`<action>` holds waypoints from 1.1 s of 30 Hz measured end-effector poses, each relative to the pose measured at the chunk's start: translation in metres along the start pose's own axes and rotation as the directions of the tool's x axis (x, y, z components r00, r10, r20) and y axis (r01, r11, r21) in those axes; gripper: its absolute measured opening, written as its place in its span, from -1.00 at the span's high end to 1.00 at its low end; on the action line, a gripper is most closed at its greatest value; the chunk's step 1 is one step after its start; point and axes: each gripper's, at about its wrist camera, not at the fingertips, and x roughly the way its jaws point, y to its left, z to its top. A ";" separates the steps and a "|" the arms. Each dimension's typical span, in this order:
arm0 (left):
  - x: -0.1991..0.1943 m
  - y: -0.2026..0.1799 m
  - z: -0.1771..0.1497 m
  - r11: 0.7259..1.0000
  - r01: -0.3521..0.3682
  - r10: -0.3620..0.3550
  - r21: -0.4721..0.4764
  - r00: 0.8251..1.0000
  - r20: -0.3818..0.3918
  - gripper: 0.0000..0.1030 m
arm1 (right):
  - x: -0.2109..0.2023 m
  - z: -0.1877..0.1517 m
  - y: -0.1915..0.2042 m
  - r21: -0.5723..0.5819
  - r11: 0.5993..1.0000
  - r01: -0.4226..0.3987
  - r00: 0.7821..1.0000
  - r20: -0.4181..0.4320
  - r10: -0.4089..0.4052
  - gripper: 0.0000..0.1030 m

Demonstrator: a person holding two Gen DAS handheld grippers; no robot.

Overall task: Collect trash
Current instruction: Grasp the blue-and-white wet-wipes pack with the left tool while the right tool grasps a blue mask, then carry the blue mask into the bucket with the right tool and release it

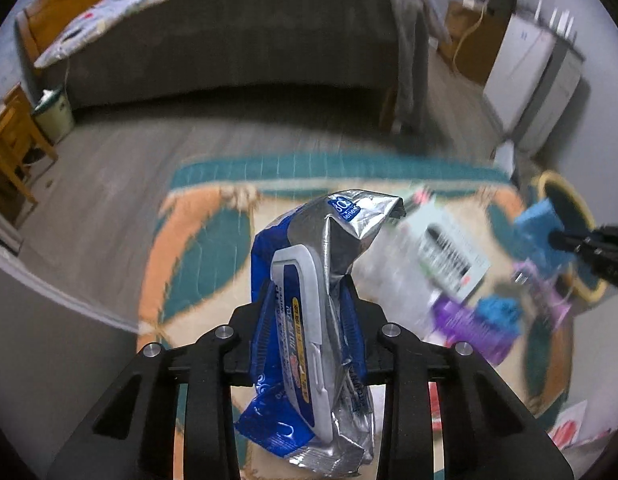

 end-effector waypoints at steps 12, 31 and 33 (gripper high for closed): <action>-0.053 -0.043 0.026 0.996 0.042 -0.056 0.081 0.984 0.171 0.33 | -0.076 0.015 -0.025 0.115 0.993 0.012 0.976 0.213 -0.037 0.86; -0.050 -0.120 0.033 0.977 0.100 -0.135 0.190 0.974 0.183 0.33 | -0.077 -0.018 -0.113 0.253 0.964 0.078 0.969 0.209 -0.134 0.86; -0.047 -0.130 0.032 0.972 0.104 -0.143 0.213 0.973 0.181 0.33 | -0.071 -0.022 -0.125 0.274 0.958 0.088 0.972 0.187 -0.142 0.86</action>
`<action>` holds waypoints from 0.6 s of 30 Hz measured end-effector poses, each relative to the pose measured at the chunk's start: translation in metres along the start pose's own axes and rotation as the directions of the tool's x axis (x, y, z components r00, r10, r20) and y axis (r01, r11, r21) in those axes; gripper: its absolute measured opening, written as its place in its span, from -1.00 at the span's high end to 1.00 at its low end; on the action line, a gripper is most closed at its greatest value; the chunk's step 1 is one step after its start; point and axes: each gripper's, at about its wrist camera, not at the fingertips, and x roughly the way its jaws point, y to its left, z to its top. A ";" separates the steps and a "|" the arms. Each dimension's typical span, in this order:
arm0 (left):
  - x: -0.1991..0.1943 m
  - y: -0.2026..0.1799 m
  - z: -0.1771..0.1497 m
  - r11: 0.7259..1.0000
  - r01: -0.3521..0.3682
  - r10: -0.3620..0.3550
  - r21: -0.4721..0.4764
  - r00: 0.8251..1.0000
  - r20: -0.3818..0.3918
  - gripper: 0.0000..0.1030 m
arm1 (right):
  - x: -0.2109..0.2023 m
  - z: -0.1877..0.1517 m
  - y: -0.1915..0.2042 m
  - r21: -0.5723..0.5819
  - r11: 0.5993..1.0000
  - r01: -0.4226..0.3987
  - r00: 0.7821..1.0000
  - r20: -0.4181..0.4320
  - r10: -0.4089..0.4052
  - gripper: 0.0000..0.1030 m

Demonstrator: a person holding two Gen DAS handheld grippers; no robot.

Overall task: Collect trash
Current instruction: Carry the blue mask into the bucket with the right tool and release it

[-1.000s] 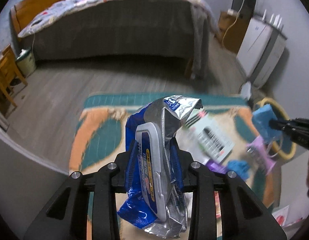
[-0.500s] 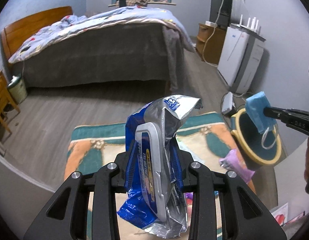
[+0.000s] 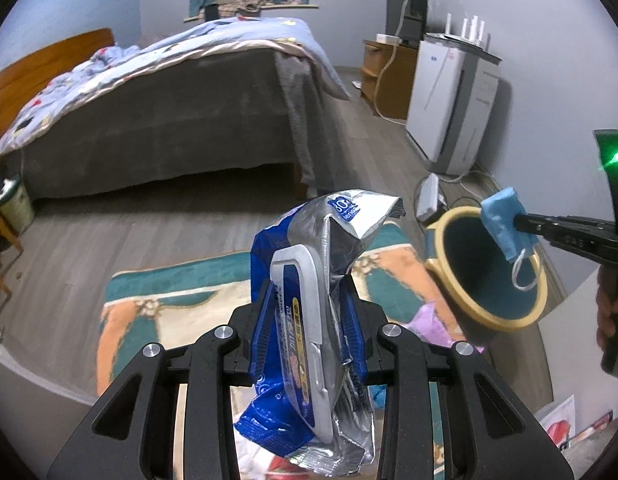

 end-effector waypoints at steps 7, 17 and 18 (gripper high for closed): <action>0.016 -0.028 -0.003 0.998 0.022 -0.021 0.064 1.000 -0.019 0.32 | 0.017 0.000 -0.033 0.071 0.996 0.060 0.998 -0.035 -0.057 0.86; 0.044 -0.077 -0.006 0.987 0.131 -0.125 0.096 0.990 -0.064 0.32 | 0.039 -0.010 -0.072 0.117 0.985 0.127 0.989 -0.087 -0.118 0.86; 0.045 -0.081 -0.007 0.985 0.145 -0.139 0.091 0.988 -0.065 0.32 | 0.041 -0.009 -0.074 0.113 0.984 0.141 0.987 -0.091 -0.131 0.86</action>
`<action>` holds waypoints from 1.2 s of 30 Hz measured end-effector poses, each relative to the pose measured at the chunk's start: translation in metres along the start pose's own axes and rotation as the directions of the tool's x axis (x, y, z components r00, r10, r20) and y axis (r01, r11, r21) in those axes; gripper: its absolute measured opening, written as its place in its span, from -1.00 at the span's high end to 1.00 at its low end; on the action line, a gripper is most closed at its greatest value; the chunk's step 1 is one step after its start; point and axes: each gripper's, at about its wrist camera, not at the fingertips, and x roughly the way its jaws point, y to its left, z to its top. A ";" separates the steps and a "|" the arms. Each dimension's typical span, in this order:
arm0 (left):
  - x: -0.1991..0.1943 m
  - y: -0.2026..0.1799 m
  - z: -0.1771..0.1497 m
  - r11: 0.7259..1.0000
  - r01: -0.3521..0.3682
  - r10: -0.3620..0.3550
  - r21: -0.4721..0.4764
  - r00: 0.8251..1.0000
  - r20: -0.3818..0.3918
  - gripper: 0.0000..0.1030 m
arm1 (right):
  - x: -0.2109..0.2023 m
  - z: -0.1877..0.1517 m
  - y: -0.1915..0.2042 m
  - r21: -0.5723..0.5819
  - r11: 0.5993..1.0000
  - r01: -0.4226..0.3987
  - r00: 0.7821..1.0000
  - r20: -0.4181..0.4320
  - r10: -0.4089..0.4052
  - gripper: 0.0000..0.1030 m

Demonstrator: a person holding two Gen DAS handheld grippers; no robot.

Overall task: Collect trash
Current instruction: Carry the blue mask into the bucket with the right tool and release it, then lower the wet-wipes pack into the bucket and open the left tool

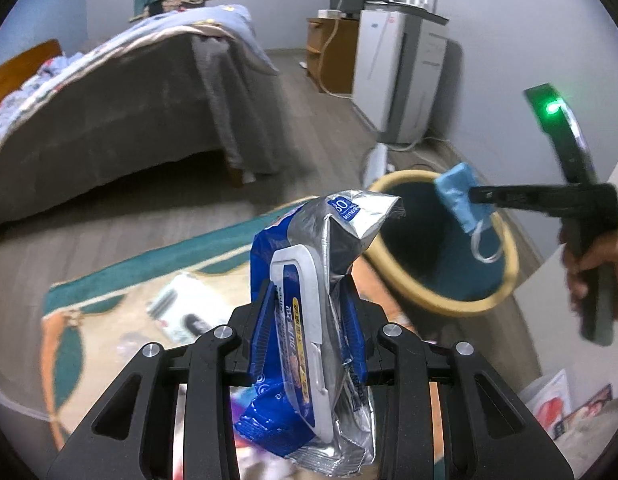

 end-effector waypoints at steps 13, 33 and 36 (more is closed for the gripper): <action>0.065 -0.057 0.024 0.988 0.150 -0.153 -0.036 0.984 -0.093 0.31 | 0.035 -0.016 -0.049 0.174 0.985 0.017 0.994 -0.108 0.002 0.86; 0.104 -0.090 0.074 0.984 0.169 -0.168 0.047 0.985 -0.039 -0.22 | 0.035 -0.015 -0.068 0.261 0.965 -0.006 0.996 -0.088 0.030 0.72; 0.096 -0.079 0.071 0.987 0.161 -0.160 0.021 0.987 -0.028 -0.41 | 0.036 -0.016 -0.069 0.269 0.963 -0.003 0.995 -0.091 0.029 0.30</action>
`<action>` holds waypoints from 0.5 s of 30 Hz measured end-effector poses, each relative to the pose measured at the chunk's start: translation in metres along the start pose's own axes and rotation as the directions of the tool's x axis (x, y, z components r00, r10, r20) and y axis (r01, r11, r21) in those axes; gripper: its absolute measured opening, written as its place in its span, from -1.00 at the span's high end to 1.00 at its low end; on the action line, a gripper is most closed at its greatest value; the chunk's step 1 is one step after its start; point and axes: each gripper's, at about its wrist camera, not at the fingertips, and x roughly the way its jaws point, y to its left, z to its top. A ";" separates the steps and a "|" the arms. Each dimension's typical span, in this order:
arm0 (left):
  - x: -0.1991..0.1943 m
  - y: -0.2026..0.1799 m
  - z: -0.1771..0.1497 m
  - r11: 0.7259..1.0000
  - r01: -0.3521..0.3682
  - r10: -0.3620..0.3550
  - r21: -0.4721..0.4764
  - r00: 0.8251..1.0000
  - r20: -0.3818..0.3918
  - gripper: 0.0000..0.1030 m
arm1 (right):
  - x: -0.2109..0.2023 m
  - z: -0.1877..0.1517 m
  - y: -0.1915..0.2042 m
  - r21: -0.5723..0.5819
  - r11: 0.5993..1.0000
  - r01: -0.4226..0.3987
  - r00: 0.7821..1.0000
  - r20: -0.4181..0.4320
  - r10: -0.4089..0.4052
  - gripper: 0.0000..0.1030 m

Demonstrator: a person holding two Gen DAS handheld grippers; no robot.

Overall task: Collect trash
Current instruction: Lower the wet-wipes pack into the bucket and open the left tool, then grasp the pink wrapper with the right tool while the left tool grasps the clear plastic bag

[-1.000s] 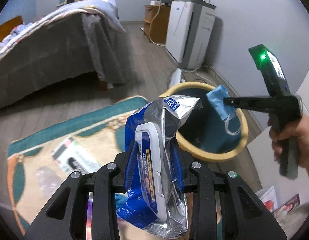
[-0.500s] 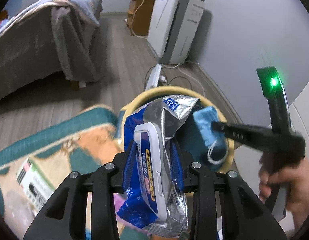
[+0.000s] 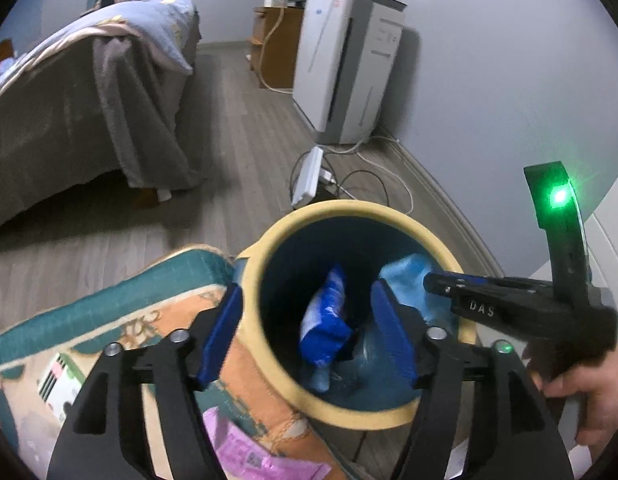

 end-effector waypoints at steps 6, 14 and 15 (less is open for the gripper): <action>-0.034 0.026 -0.017 0.996 -0.087 0.088 -0.022 0.995 0.041 -0.79 | -0.008 0.000 0.013 -0.043 0.999 0.009 1.000 0.022 -0.008 -0.54; -0.103 0.081 -0.049 0.959 -0.283 0.285 -0.028 0.957 0.057 -0.84 | -0.025 -0.010 0.063 -0.205 0.979 -0.018 0.999 0.036 0.025 -0.82; -0.112 0.086 -0.054 0.953 -0.302 0.303 -0.024 0.951 0.060 -0.85 | -0.029 -0.014 0.075 -0.245 0.970 -0.015 0.999 0.042 0.026 -0.84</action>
